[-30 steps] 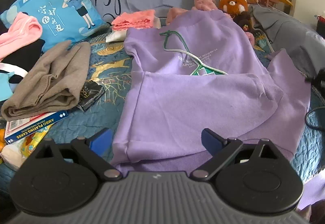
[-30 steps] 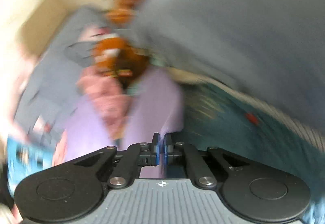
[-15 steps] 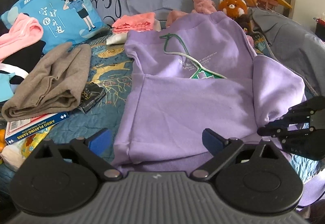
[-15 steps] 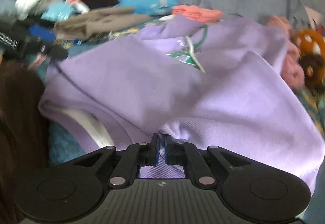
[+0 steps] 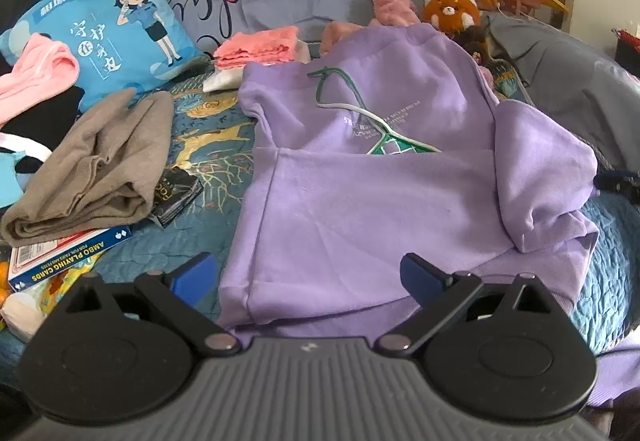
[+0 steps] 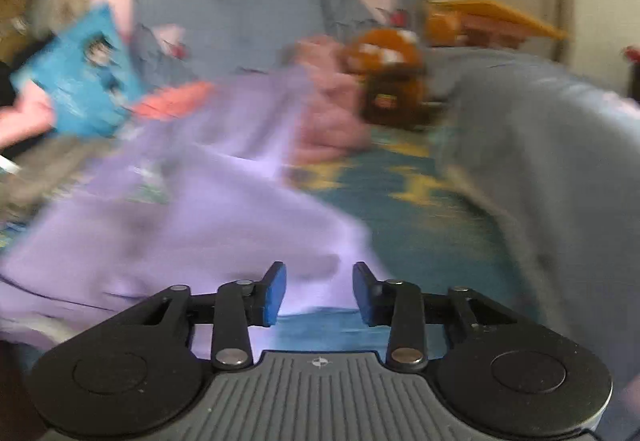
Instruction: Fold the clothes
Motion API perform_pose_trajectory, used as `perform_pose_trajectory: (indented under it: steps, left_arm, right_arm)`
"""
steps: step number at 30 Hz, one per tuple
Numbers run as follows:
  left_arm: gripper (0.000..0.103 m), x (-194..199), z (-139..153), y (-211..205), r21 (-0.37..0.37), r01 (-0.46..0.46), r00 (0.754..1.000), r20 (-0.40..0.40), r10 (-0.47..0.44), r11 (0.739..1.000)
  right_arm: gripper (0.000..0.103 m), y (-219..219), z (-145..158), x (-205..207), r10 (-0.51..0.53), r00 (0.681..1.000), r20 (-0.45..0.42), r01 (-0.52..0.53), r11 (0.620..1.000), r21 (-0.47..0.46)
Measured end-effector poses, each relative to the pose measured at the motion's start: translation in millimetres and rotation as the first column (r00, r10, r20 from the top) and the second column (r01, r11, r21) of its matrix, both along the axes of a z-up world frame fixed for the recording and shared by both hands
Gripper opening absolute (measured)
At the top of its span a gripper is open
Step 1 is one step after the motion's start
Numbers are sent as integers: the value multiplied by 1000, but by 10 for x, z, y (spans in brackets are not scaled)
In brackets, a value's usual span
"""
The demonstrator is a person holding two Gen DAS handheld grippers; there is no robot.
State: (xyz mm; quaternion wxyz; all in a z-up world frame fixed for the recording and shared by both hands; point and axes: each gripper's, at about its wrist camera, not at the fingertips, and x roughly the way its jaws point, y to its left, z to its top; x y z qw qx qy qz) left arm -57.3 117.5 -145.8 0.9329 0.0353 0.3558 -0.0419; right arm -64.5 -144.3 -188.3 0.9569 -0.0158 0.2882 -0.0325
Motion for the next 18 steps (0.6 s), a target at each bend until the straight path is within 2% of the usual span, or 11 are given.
perform_pose_trajectory:
  steps: [1, 5, 8, 9, 10, 11, 13, 18]
  left_arm:
    - [100, -1, -3, -7, 3, 1, 1000, 0, -1, 1000]
    - [100, 0, -8, -13, 7, -5, 1000, -1, 5, 1000]
    - [100, -2, -10, -20, 13, -3, 1000, -2, 3, 1000]
    - [100, -1, -10, -21, 14, -2, 1000, -3, 3, 1000]
    - [100, -1, -12, -22, 16, -2, 1000, -4, 2, 1000]
    - [100, 1, -14, -23, 17, -2, 1000, -5, 2, 1000]
    - [100, 6, -15, -22, 16, -2, 1000, -7, 2, 1000]
    - [100, 15, -26, -27, 18, 12, 1000, -9, -12, 1000]
  right_arm:
    - [48, -17, -24, 43, 43, 999, -16, -43, 998, -44]
    - [50, -82, -148, 241, 187, 977, -105, -204, 962, -182]
    - [44, -210, -259, 381, 198, 964, -180, -220, 969, -111]
    - [26, -268, -292, 432, 201, 958, -204, -216, 975, -51]
    - [13, -309, -297, 439, 194, 959, -207, -199, 980, -1]
    - [8, -322, -265, 416, 171, 966, -194, -172, 985, 14]
    - [8, -316, -142, 322, 140, 981, -136, -137, 990, 32]
    - [7, -225, 393, 65, 209, 978, 21, -208, 955, 209]
